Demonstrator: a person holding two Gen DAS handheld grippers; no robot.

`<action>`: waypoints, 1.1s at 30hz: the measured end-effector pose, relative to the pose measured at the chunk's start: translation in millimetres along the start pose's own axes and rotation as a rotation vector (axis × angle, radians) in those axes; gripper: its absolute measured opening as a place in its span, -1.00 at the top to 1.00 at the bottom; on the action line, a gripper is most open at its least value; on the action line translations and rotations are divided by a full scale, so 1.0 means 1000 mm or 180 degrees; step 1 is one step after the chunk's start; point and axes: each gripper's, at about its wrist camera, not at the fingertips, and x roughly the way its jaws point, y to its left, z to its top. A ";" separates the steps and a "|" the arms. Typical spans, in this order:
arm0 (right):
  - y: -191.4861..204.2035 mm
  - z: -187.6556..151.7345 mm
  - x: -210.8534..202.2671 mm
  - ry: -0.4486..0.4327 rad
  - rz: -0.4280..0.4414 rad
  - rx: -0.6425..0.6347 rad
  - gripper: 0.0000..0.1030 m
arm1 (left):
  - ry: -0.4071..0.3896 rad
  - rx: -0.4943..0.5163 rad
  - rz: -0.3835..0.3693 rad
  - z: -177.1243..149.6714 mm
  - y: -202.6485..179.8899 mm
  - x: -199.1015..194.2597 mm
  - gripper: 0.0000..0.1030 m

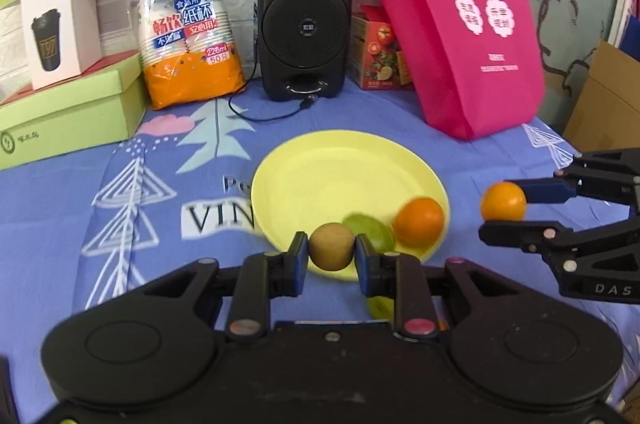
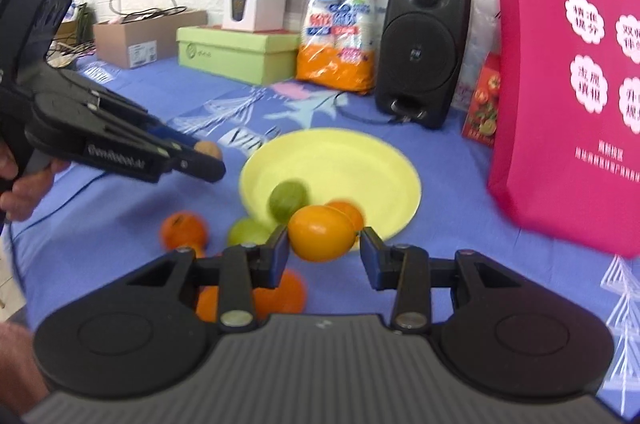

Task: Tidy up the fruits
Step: 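Grasp a yellow-orange fruit with the right tool while the left tool carries the kiwi to the plate, then release both fruits on the yellow plate and withdraw both tools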

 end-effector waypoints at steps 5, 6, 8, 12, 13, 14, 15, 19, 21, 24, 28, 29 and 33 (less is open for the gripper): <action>-0.013 0.013 0.035 0.0043 -0.0094 0.0130 0.27 | 0.0083 -0.0043 0.0074 0.013 0.005 0.034 0.53; -0.015 0.013 0.041 0.0061 -0.0102 0.0147 0.26 | 0.0098 -0.0049 0.0092 0.014 0.006 0.040 0.53; -0.017 0.013 0.052 0.0094 -0.0117 0.0181 0.26 | 0.0137 -0.0085 0.0103 0.015 0.010 0.052 0.53; -0.022 0.013 0.070 0.0106 -0.0090 0.0303 0.26 | 0.0211 -0.0140 0.0165 0.014 0.016 0.070 0.53; -0.024 0.015 0.073 0.0107 -0.0083 0.0334 0.26 | 0.0225 -0.0157 0.0168 0.013 0.018 0.073 0.53; -0.025 0.016 0.075 0.0107 -0.0093 0.0339 0.26 | 0.0238 -0.0171 0.0177 0.013 0.020 0.077 0.52; -0.025 0.018 0.078 0.0115 -0.0099 0.0339 0.26 | 0.0250 -0.0187 0.0190 0.013 0.021 0.079 0.51; -0.026 0.021 0.089 0.0179 -0.0107 0.0399 0.26 | 0.0265 -0.0227 0.0185 0.012 0.024 0.082 0.45; -0.024 0.021 0.090 0.0169 -0.0104 0.0378 0.26 | 0.0244 -0.0213 0.0181 0.012 0.023 0.079 0.32; -0.022 0.021 0.085 0.0140 -0.0128 0.0372 0.20 | 0.0228 -0.0181 0.0173 0.011 0.021 0.073 0.22; -0.023 0.023 0.072 0.0051 -0.0159 0.0392 0.10 | 0.0178 -0.0108 0.0271 0.009 0.013 0.063 -0.01; -0.023 0.023 0.068 0.0037 -0.0165 0.0391 0.10 | 0.0168 -0.0104 0.0274 0.008 0.013 0.060 -0.01; -0.022 0.023 0.049 -0.0046 -0.0165 0.0382 0.09 | 0.0135 -0.0100 0.0281 0.003 0.010 0.044 -0.01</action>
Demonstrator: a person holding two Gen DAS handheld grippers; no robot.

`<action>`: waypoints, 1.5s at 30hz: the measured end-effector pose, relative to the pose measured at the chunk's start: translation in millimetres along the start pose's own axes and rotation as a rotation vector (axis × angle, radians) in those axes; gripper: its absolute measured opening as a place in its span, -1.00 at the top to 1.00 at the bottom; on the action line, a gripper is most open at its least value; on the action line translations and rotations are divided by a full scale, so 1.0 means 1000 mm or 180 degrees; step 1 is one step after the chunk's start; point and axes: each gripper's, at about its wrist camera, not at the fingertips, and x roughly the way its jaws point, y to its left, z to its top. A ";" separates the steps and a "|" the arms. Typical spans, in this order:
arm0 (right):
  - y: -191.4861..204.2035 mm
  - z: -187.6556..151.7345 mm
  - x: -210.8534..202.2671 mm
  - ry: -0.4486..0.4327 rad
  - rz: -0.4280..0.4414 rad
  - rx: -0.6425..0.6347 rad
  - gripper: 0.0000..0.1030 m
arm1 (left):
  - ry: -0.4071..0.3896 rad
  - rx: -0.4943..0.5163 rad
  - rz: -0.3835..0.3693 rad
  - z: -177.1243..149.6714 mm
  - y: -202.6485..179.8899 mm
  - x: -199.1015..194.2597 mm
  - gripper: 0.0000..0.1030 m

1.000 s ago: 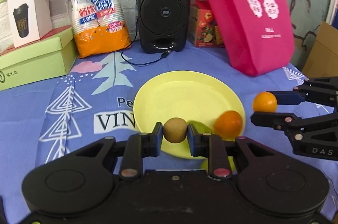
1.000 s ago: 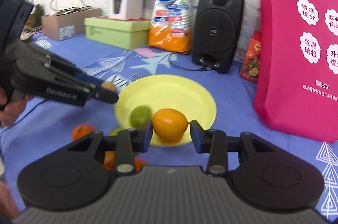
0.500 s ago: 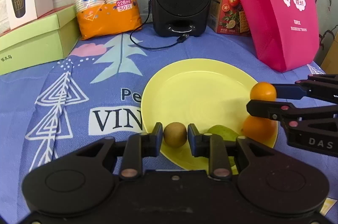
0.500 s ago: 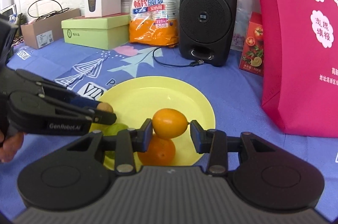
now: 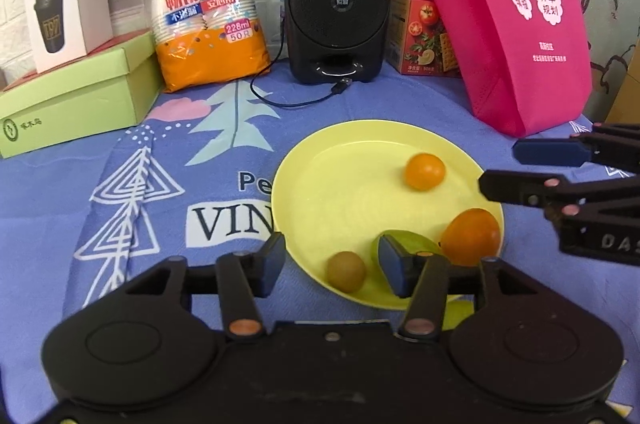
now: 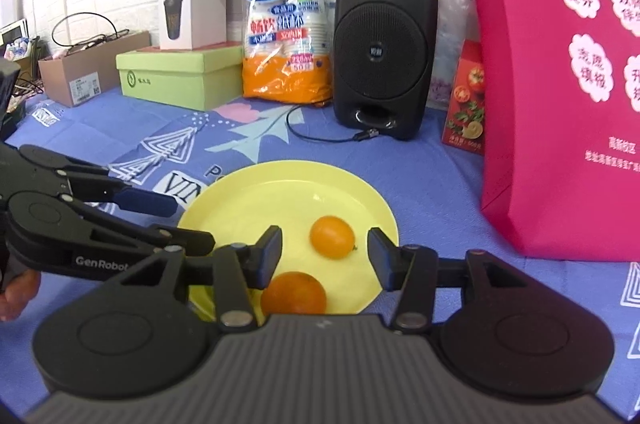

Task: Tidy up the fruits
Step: 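Release both fruits on the yellow plate and withdraw both tools, then grasp a tangerine with the left tool while the right tool grasps a large orange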

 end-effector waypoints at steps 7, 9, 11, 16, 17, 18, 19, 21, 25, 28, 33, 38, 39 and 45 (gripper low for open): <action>0.004 -0.009 -0.031 -0.0038 0.0009 -0.0007 -0.01 | -0.0024 -0.0025 0.0059 -0.011 0.000 -0.026 -0.01; 0.007 -0.014 -0.040 -0.0022 0.0030 -0.0048 -0.03 | -0.0045 -0.0036 0.0064 -0.014 0.000 -0.036 -0.02; 0.012 -0.022 -0.050 -0.0016 0.0054 -0.0113 -0.05 | -0.0065 -0.0036 0.0070 -0.019 0.000 -0.046 -0.02; 0.027 -0.045 -0.074 0.0024 0.0089 -0.0284 -0.12 | -0.0130 -0.0030 0.0057 -0.035 0.001 -0.073 -0.02; 0.029 -0.051 -0.079 0.0037 0.0106 -0.0310 -0.12 | -0.0137 -0.0030 0.0038 -0.040 0.001 -0.078 -0.04; 0.031 -0.056 -0.083 0.0054 0.0124 -0.0330 -0.12 | -0.0134 -0.0027 0.0021 -0.045 0.002 -0.083 -0.07; 0.033 -0.061 -0.086 0.0078 0.0134 -0.0349 -0.12 | -0.0129 -0.0017 0.0009 -0.050 0.002 -0.088 -0.08; 0.036 -0.072 -0.091 0.0141 0.0148 -0.0368 -0.12 | -0.0122 0.0018 -0.0002 -0.061 0.001 -0.096 -0.08; 0.043 -0.089 -0.098 0.0242 0.0208 -0.0383 -0.12 | -0.0072 0.0065 -0.0120 -0.082 -0.004 -0.107 -0.08; 0.049 -0.096 -0.098 0.0299 0.0273 -0.0425 -0.12 | -0.0006 0.0176 -0.0113 -0.094 -0.011 -0.103 -0.08; 0.062 -0.103 -0.089 0.0458 0.0259 -0.0648 -0.12 | 0.0098 0.0285 -0.0007 -0.100 -0.018 -0.087 -0.08; 0.066 -0.106 -0.080 0.0482 0.0355 -0.0654 -0.12 | 0.0145 0.0330 0.0005 -0.095 -0.019 -0.066 -0.08; 0.066 -0.106 -0.078 0.0480 0.0364 -0.0649 -0.12 | 0.0142 0.0349 0.0017 -0.093 -0.019 -0.062 -0.08; 0.062 -0.102 -0.067 0.0461 0.0433 -0.0498 -0.12 | 0.0123 0.0330 -0.0049 -0.085 -0.015 -0.047 -0.09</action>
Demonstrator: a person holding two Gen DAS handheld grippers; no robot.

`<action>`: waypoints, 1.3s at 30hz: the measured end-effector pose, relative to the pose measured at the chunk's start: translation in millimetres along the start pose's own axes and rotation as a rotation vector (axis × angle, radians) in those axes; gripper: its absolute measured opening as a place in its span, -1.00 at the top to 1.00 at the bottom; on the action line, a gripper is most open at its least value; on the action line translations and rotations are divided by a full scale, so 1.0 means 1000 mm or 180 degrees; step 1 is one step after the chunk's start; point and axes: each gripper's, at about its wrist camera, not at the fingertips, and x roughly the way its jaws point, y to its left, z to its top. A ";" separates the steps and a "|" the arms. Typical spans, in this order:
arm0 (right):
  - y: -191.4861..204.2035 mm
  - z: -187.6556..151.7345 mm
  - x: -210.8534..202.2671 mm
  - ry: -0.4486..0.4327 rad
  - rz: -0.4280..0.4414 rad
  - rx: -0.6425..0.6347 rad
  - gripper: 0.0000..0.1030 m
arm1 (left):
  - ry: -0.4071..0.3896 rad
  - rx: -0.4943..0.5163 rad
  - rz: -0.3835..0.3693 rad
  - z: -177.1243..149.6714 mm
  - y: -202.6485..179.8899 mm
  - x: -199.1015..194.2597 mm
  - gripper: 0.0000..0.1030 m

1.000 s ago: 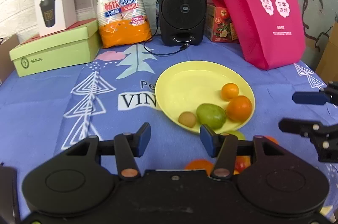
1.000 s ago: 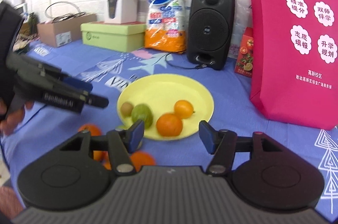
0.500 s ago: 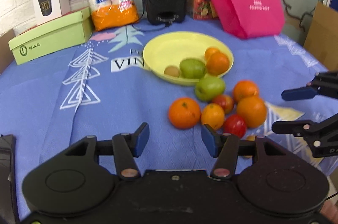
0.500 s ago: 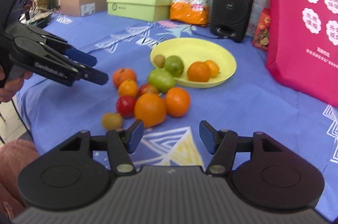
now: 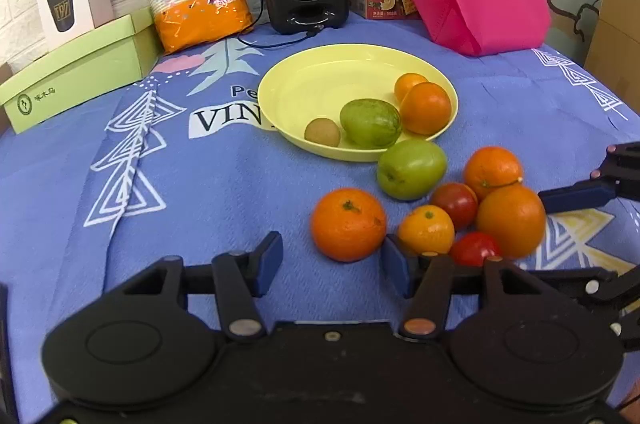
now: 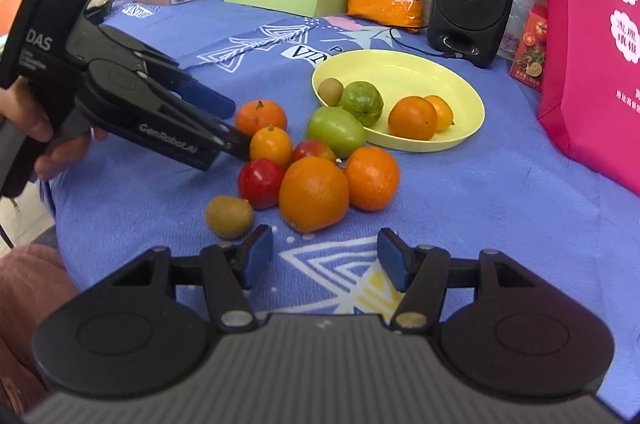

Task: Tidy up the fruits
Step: 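Grasp a tangerine with the left tool while the right tool grasps a large orange, then carry both fruits onto the yellow plate and open both tools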

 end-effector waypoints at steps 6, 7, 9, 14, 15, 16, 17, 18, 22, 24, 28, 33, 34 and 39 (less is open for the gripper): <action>-0.002 0.004 0.011 -0.0049 0.0102 0.0098 -0.13 | -0.0045 -0.0064 -0.0098 0.004 0.006 0.009 -0.09; -0.002 0.005 0.012 -0.0053 0.0121 0.0106 -0.13 | -0.0051 -0.0071 -0.0105 0.004 0.006 0.010 -0.09; -0.001 0.006 0.014 -0.0064 0.0131 0.0100 -0.12 | -0.0069 -0.0077 -0.0122 0.003 0.006 0.011 -0.06; 0.000 0.005 0.014 -0.0092 0.0148 0.0130 0.12 | -0.0123 -0.0125 -0.0192 0.003 0.007 0.013 0.20; 0.001 0.006 0.014 -0.0100 0.0141 0.0113 0.20 | -0.0124 -0.0130 -0.0203 0.003 0.007 0.013 0.22; 0.002 0.006 0.014 -0.0100 0.0124 0.0103 0.27 | -0.0128 -0.0130 -0.0190 0.002 0.006 0.012 0.23; 0.003 0.006 0.014 -0.0097 0.0118 0.0103 0.27 | -0.0127 -0.0129 -0.0181 0.002 0.005 0.012 0.23; 0.003 0.006 0.013 -0.0097 0.0117 0.0108 0.27 | -0.0127 -0.0134 -0.0181 0.002 0.005 0.012 0.23; 0.001 0.006 0.013 -0.0104 0.0119 0.0143 0.28 | -0.0121 -0.0171 -0.0193 0.000 0.006 0.007 0.23; 0.002 0.005 0.011 -0.0108 0.0115 0.0146 0.28 | -0.0119 -0.0176 -0.0190 -0.002 0.006 0.004 0.23; 0.002 0.004 0.007 -0.0111 0.0105 0.0152 0.28 | -0.0104 -0.0193 -0.0189 -0.004 0.004 -0.003 0.23; 0.002 0.001 -0.003 -0.0124 0.0068 0.0154 0.28 | -0.0096 -0.0199 -0.0201 -0.008 0.003 -0.013 0.23; 0.002 0.001 -0.006 -0.0132 0.0054 0.0154 0.28 | -0.0096 -0.0197 -0.0201 -0.008 0.002 -0.015 0.23; -0.001 -0.002 -0.020 -0.0187 -0.0014 0.0159 0.29 | -0.0163 -0.0196 -0.0200 -0.009 0.000 -0.030 0.23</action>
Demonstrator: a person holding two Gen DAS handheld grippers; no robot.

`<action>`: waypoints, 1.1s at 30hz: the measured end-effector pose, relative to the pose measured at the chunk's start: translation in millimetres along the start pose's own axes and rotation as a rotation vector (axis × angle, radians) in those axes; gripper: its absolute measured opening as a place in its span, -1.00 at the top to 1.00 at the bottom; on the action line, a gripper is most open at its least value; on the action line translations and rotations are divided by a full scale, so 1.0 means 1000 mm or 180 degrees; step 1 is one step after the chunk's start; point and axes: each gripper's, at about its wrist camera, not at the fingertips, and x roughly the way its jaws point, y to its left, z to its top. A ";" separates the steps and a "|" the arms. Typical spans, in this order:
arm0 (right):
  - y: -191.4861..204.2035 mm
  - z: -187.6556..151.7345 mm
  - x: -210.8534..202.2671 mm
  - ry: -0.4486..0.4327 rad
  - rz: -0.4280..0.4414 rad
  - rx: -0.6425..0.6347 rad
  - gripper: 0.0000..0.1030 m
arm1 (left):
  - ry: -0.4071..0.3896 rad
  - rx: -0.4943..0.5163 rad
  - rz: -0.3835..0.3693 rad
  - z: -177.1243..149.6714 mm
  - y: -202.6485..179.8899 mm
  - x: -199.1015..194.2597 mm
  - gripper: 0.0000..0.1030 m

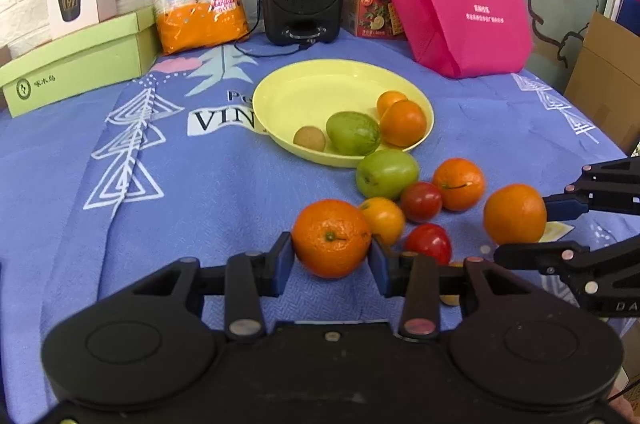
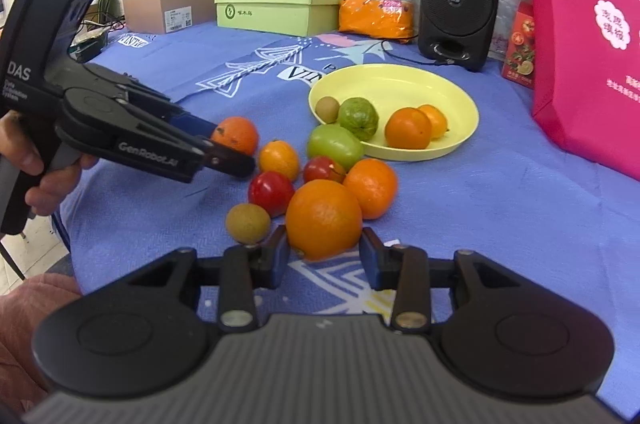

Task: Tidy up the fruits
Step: 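Carry both fruits onto the yellow plate and open both tools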

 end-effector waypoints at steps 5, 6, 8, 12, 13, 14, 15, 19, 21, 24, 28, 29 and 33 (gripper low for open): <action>-0.004 0.002 -0.014 -0.0075 -0.0057 -0.0014 0.28 | -0.0150 0.0022 -0.0009 0.010 0.000 -0.018 0.23; -0.004 0.004 -0.015 -0.0089 -0.0080 -0.0025 0.28 | -0.0179 0.0023 -0.0009 0.013 0.001 -0.020 0.23; -0.006 0.007 -0.018 -0.0120 -0.0108 -0.0045 0.28 | -0.0229 0.0024 -0.0014 0.020 0.002 -0.023 0.23; -0.011 0.020 -0.017 -0.0183 -0.0125 -0.0106 0.28 | -0.0245 0.0022 -0.0006 0.038 0.008 -0.015 0.23; -0.012 0.025 -0.014 -0.0200 -0.0131 -0.0121 0.28 | -0.0252 0.0013 -0.0007 0.043 0.010 -0.011 0.23; -0.014 0.031 -0.012 -0.0225 -0.0136 -0.0133 0.28 | -0.0255 -0.0006 -0.0010 0.048 0.012 -0.007 0.23; -0.017 0.037 -0.008 -0.0250 -0.0134 -0.0143 0.28 | -0.0249 -0.0030 -0.0007 0.053 0.014 -0.001 0.23; -0.026 0.063 0.013 -0.0271 -0.0182 -0.0170 0.28 | -0.0222 -0.0072 0.0018 0.075 0.021 0.026 0.23; -0.034 0.076 0.027 -0.0258 -0.0197 -0.0140 0.28 | -0.0187 -0.0063 0.0052 0.084 0.023 0.041 0.23; -0.043 0.091 0.049 -0.0198 -0.0199 -0.0096 0.28 | -0.0095 -0.0141 0.0034 0.093 0.030 0.064 0.23; -0.052 0.102 0.078 -0.0094 -0.0143 -0.0050 0.28 | -0.0013 -0.0233 0.0036 0.102 0.039 0.090 0.23; -0.052 0.103 0.084 -0.0062 -0.0161 -0.0049 0.28 | 0.0003 -0.0236 0.0055 0.103 0.041 0.096 0.23; -0.055 0.104 0.104 0.0006 -0.0198 0.0030 0.28 | 0.0074 -0.0268 0.0045 0.108 0.043 0.112 0.20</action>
